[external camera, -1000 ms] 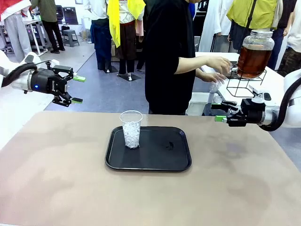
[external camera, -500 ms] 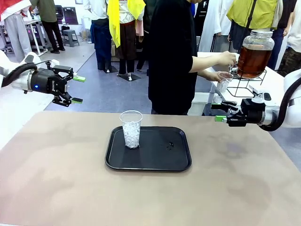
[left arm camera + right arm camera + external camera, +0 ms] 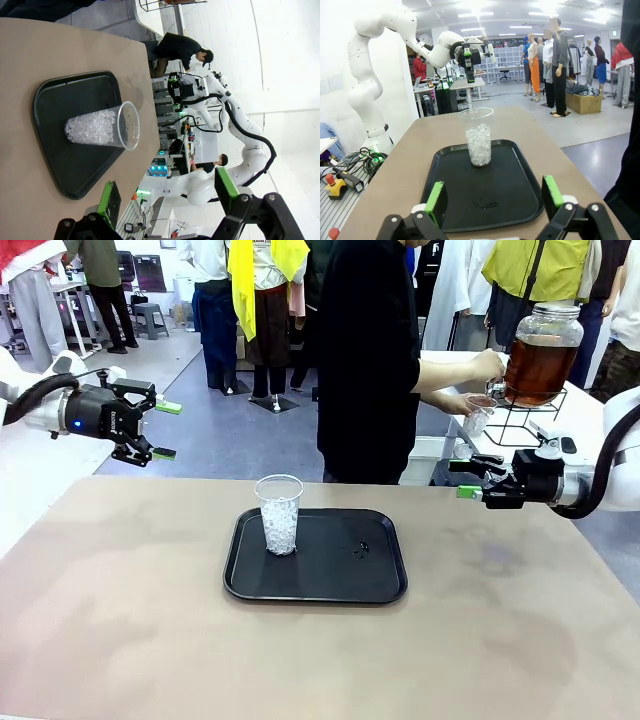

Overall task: Pour the drink into the iced cup.
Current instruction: Pick up the iced cup indicated by the human and present it to them.

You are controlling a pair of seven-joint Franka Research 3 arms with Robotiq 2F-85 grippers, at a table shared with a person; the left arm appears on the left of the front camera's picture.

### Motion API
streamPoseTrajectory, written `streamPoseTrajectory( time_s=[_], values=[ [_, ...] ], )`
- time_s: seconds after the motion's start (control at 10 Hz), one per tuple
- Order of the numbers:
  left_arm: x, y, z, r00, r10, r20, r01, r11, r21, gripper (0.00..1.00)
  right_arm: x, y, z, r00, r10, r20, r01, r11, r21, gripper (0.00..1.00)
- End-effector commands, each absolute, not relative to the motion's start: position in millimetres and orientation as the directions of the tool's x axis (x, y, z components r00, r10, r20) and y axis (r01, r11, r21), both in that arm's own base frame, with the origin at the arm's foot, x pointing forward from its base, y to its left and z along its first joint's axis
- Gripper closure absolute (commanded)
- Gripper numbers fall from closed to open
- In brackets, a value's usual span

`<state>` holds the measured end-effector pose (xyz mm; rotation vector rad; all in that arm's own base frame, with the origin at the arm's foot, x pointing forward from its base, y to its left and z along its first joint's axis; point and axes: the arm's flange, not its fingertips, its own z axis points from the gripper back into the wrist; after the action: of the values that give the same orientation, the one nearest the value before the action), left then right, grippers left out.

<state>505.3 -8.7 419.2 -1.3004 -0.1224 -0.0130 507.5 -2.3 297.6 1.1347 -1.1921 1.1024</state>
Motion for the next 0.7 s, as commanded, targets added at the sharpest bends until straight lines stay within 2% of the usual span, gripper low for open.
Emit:
streamPoseTrajectory(
  time_s=[0.0, 0.6],
  values=[
    [503.5, -8.9, 419.7, 0.993, 0.06, 0.1, 0.081, 0.27, -0.959, 0.0, 508.8, -2.7, 300.2, 0.057, 0.031, 0.998, -0.992, 0.112, 0.053, 0.0],
    [503.5, -8.9, 419.7, 0.993, 0.06, 0.1, 0.081, 0.27, -0.959, 0.0, 508.8, -2.7, 300.2, 0.057, 0.031, 0.998, -0.992, 0.112, 0.053, 0.0]
  ],
)
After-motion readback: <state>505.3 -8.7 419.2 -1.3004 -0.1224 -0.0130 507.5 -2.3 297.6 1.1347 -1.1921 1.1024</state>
